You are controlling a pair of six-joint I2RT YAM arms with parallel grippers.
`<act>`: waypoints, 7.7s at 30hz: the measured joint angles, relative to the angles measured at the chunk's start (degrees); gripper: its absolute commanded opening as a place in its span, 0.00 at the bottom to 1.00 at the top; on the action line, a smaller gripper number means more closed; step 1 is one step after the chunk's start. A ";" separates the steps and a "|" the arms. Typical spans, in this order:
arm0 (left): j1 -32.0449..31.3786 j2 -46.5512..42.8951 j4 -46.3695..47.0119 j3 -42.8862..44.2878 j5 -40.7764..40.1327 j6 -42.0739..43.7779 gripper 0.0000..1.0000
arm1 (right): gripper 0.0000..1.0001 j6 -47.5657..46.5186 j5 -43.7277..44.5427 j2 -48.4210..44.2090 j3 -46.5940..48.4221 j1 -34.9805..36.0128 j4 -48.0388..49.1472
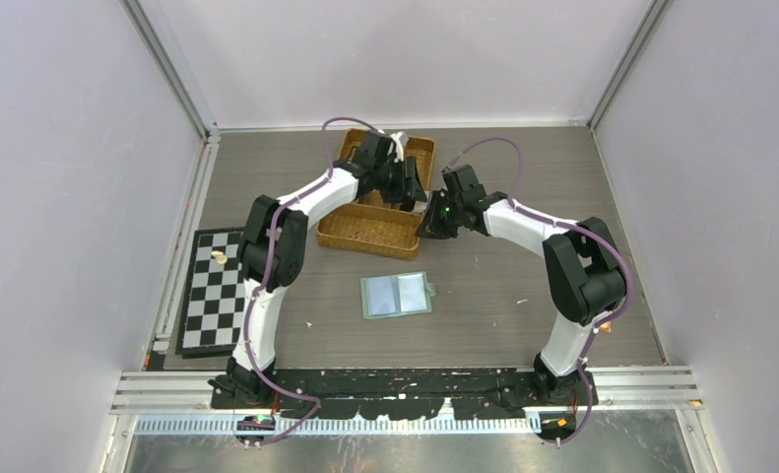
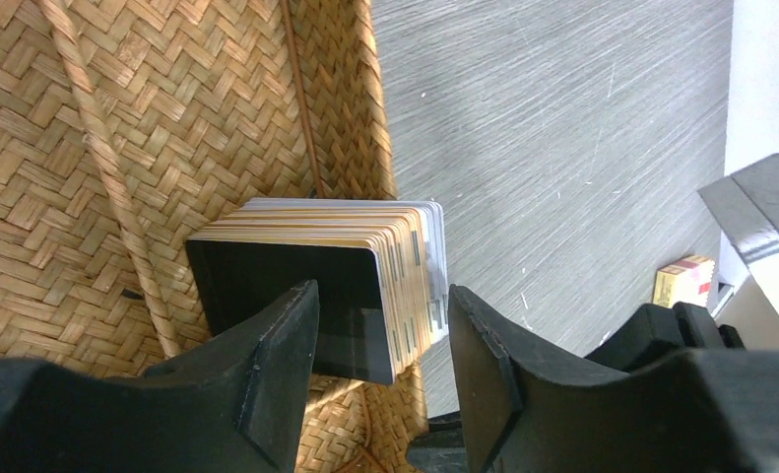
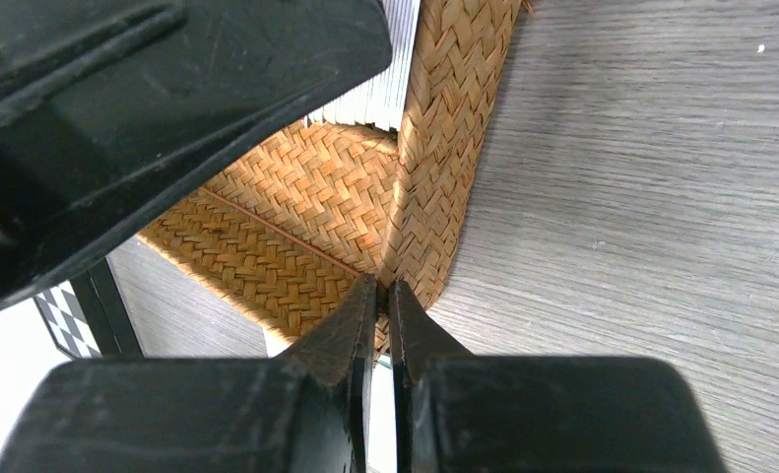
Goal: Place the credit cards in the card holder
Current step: Pick up the credit card from the storage box, then insert the credit card into the card holder.
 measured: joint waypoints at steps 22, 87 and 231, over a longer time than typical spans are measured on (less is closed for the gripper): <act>-0.57 -1.99 0.87 -0.72 1.73 -0.35 0.50 | 0.01 0.59 0.00 0.00 0.00 -0.04 0.00; -2.40 -2.89 1.05 -1.03 -0.85 2.73 0.59 | 0.00 1.31 -0.55 0.00 -0.42 -0.04 0.72; 2.91 -37.46 0.00 -56.41 4.13 -1.33 0.60 | 0.00 6.99 -10.19 -17.07 -35.39 10.08 30.16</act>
